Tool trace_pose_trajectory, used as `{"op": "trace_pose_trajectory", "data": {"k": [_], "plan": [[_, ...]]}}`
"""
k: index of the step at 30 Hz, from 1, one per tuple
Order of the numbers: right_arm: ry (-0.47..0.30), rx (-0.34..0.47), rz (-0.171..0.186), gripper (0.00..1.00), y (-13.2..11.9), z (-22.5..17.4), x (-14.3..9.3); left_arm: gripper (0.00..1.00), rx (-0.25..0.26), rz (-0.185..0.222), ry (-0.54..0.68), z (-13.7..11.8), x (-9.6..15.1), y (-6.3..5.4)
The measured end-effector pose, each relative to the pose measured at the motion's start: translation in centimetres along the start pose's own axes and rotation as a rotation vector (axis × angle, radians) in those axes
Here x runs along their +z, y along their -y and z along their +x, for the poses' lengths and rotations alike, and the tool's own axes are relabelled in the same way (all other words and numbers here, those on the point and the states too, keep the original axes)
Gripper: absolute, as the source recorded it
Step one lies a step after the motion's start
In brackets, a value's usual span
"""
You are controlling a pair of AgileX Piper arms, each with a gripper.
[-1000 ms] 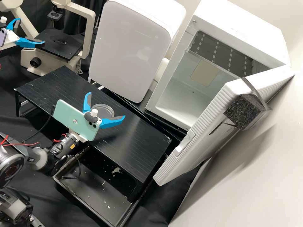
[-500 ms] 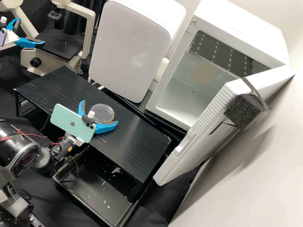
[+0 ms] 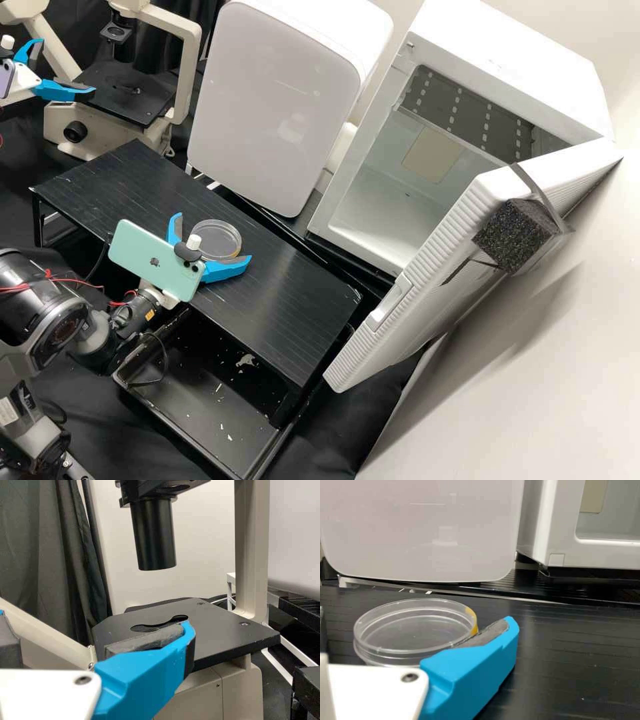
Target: Place the petri dish in the incubator
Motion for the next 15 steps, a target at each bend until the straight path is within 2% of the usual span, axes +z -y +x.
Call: {"op": "trace_pose_trajectory", "data": {"k": [15], "plan": [[0.012, 0.009, 0.000, 0.00, -0.19, -0.01, 0.25, 1.00, 0.000, 0.000, 0.000, 0.00, 0.00, 0.00]]}}
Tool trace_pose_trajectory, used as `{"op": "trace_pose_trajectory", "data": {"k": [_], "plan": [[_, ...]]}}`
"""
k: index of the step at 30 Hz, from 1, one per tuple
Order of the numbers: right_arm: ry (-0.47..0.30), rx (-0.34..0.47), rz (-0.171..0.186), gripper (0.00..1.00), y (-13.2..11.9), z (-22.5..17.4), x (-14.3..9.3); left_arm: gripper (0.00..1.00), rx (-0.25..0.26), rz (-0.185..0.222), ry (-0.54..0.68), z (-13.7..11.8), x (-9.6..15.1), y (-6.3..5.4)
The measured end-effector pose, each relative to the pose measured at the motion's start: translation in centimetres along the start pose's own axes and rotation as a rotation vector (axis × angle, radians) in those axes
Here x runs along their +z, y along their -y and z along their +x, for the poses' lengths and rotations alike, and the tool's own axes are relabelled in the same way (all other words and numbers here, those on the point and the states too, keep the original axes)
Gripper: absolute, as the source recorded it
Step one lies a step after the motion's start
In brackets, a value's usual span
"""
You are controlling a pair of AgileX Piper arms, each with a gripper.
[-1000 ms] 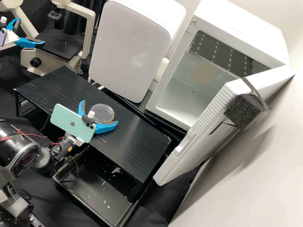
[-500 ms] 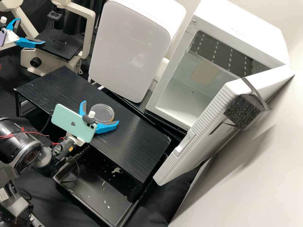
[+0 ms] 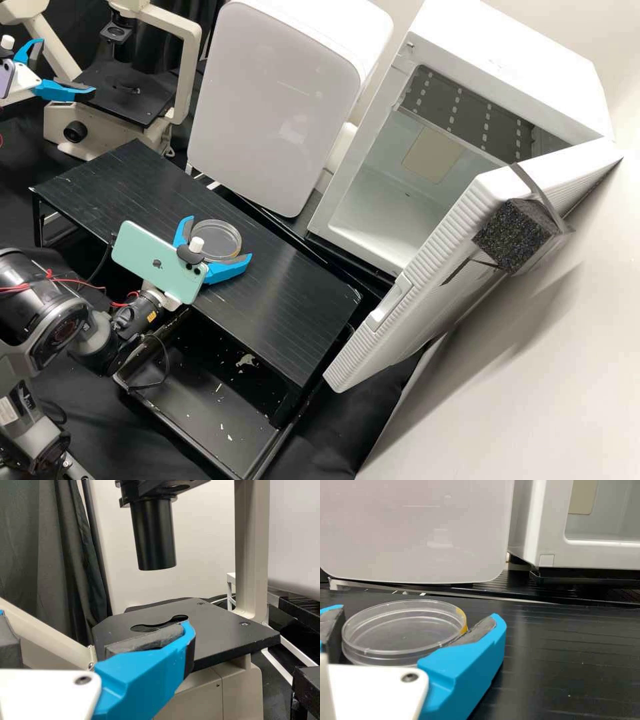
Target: Place the petri dish in the incubator
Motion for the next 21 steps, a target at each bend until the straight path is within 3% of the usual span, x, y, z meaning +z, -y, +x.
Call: {"op": "trace_pose_trajectory", "data": {"k": [21], "plan": [[0.004, -0.001, -0.002, 0.00, -0.03, 0.01, 0.14, 1.00, 0.000, 0.000, 0.000, 0.00, 0.00, 0.00]]}}
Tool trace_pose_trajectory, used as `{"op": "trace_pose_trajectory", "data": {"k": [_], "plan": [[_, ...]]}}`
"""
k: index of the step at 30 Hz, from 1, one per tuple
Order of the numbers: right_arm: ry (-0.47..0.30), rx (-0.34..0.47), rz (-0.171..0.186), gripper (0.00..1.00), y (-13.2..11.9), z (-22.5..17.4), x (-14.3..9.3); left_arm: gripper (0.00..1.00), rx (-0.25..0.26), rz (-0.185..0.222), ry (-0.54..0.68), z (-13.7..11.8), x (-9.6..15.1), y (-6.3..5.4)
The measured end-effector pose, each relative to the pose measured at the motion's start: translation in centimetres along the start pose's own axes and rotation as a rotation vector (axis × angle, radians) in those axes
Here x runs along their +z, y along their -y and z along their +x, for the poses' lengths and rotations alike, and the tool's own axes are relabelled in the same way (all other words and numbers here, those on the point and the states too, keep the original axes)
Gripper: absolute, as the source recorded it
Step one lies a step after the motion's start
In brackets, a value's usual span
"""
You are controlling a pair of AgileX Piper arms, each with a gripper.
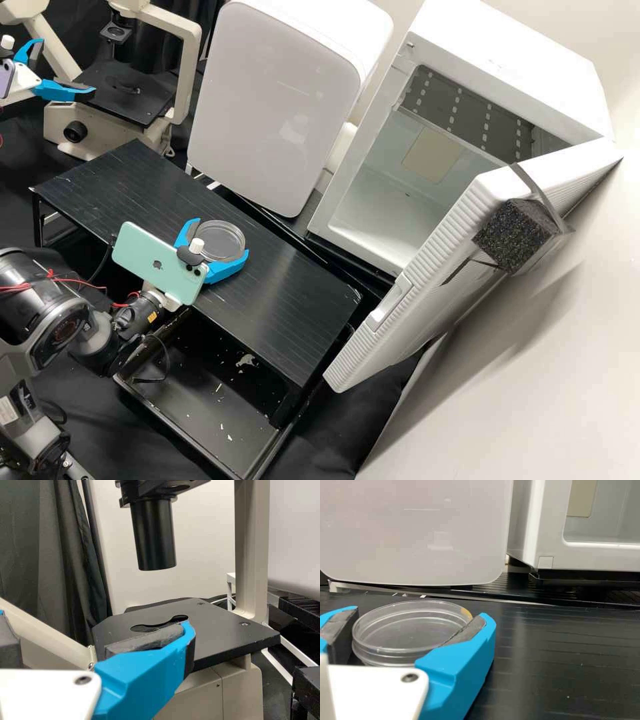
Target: Place the petri dish in the incubator
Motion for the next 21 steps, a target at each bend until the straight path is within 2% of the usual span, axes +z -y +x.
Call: {"op": "trace_pose_trajectory", "data": {"k": [7, 12, 15, 21], "plan": [[-0.002, -0.004, -0.005, 0.00, -0.3, 0.0, 0.3, 1.00, 0.000, 0.000, 0.000, 0.0, 0.0, 0.0], [0.010, 0.021, 0.005, 0.00, -1.7, -0.1, 1.2, 1.00, 0.000, 0.000, 0.000, 0.0, 0.0, 0.0], [0.067, 0.103, 0.018, 0.00, -4.0, 0.3, 2.6, 1.00, 0.000, 0.000, 0.000, 0.0, 0.0, 0.0], [0.123, 0.244, 0.014, 0.00, -7.8, 1.5, 4.7, 1.00, 0.000, 0.000, 0.000, 0.0, 0.0, 0.0]]}}
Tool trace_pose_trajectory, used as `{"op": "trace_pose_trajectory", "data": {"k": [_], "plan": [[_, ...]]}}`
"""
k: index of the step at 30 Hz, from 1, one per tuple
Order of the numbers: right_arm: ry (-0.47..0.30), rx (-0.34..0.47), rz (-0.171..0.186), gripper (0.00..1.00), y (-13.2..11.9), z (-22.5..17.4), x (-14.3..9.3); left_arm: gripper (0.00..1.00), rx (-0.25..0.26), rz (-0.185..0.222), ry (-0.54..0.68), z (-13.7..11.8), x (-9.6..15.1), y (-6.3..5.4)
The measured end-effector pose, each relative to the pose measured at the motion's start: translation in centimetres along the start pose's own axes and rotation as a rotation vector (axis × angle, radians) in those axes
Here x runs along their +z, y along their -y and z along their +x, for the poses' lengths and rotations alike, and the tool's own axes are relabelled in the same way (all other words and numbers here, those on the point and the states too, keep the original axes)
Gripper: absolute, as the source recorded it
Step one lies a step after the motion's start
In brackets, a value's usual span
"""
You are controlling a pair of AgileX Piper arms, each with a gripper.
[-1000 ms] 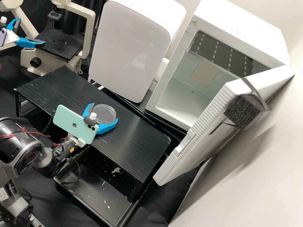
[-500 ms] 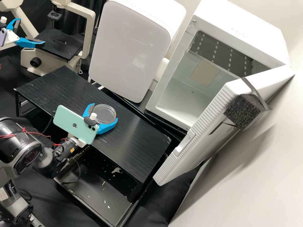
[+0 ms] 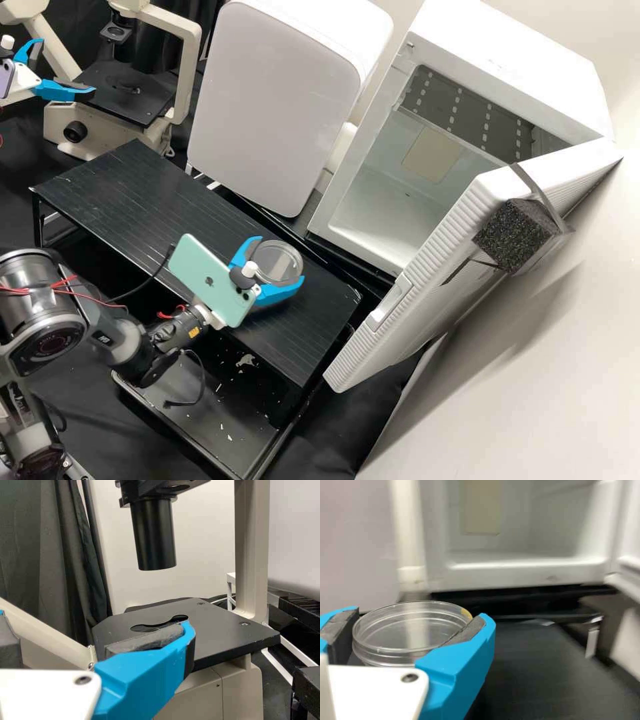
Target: Place the petri dish in the incubator
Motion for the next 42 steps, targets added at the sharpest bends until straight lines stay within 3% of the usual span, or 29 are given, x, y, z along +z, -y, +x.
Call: {"op": "trace_pose_trajectory", "data": {"k": [7, 13, 21, 30, 42], "plan": [[0.007, 0.133, -0.023, 0.00, -3.5, 3.7, 1.4, 1.00, 0.000, 0.000, 0.000, 0.0, 0.0, 0.0], [0.028, 0.221, -0.013, 0.00, -5.4, 7.7, 1.8, 1.00, 0.000, 0.000, 0.000, 0.0, 0.0, 0.0], [0.088, 0.191, -0.030, 0.00, -5.0, 13.4, 2.3, 1.00, 0.000, 0.000, 0.000, 0.0, 0.0, 0.0], [0.090, 0.177, -0.057, 0.00, -5.2, 18.4, 2.6, 1.00, 0.000, 0.000, 0.000, 0.0, 0.0, 0.0], [0.119, 0.172, -0.030, 0.00, -5.9, 21.8, 3.3, 1.00, 0.000, 0.000, 0.000, 0.0, 0.0, 0.0]]}}
